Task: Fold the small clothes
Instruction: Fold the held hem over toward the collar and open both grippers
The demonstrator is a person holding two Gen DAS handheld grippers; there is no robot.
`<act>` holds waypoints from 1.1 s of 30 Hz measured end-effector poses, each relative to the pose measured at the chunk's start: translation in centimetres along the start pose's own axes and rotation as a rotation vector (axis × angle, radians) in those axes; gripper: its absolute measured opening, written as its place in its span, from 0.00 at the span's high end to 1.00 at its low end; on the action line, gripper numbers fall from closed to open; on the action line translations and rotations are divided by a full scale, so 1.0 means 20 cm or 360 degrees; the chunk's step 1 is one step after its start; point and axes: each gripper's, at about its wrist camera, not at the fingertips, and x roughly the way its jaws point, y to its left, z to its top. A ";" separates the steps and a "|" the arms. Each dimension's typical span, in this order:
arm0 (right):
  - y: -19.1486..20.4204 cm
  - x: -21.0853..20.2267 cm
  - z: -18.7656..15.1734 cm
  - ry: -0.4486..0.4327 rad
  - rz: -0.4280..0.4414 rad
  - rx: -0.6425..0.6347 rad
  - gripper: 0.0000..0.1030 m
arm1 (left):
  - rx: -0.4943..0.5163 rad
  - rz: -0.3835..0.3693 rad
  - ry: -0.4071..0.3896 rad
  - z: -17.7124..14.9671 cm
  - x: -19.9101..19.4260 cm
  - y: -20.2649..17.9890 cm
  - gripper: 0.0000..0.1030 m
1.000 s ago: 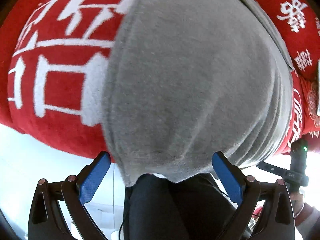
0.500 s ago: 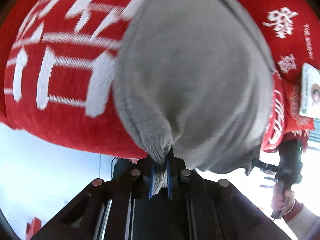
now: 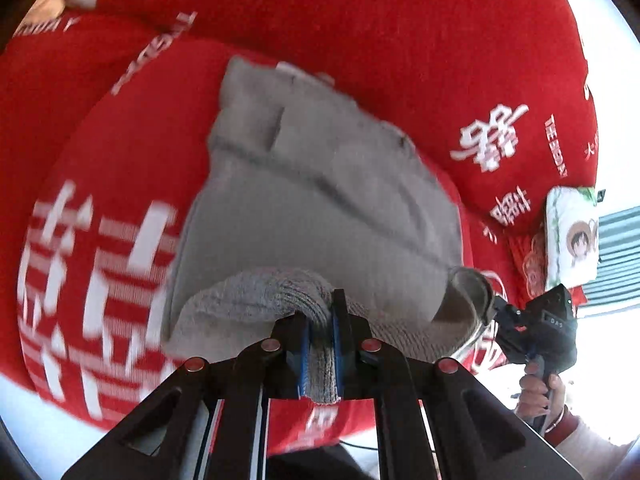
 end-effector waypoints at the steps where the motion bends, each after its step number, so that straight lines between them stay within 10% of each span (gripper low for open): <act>1: 0.01 0.00 0.06 -0.0029 0.0020 0.0011 0.93 | 0.0006 0.0002 -0.0019 0.07 0.00 -0.02 0.90; 14: 0.23 0.13 0.79 -0.0142 0.0064 -0.0056 0.93 | 0.0034 0.0084 -0.0163 0.74 0.29 -0.17 0.90; 21: 0.04 0.34 1.06 -0.0091 -0.0063 0.0106 0.93 | -0.0020 0.0381 -0.0077 0.89 0.62 -0.12 0.89; 26: -0.11 0.44 1.14 -0.0074 -0.0048 0.0314 0.91 | 0.0027 0.0598 -0.0082 0.91 0.68 -0.14 0.70; 29: -0.14 0.43 1.15 -0.0068 -0.0009 0.0426 0.89 | 0.0088 0.0743 -0.0165 0.92 0.60 -0.19 0.30; 33: -0.01 0.36 1.16 -0.0092 -0.0096 0.0256 0.88 | 0.0124 0.0788 -0.0260 0.94 0.45 -0.22 0.27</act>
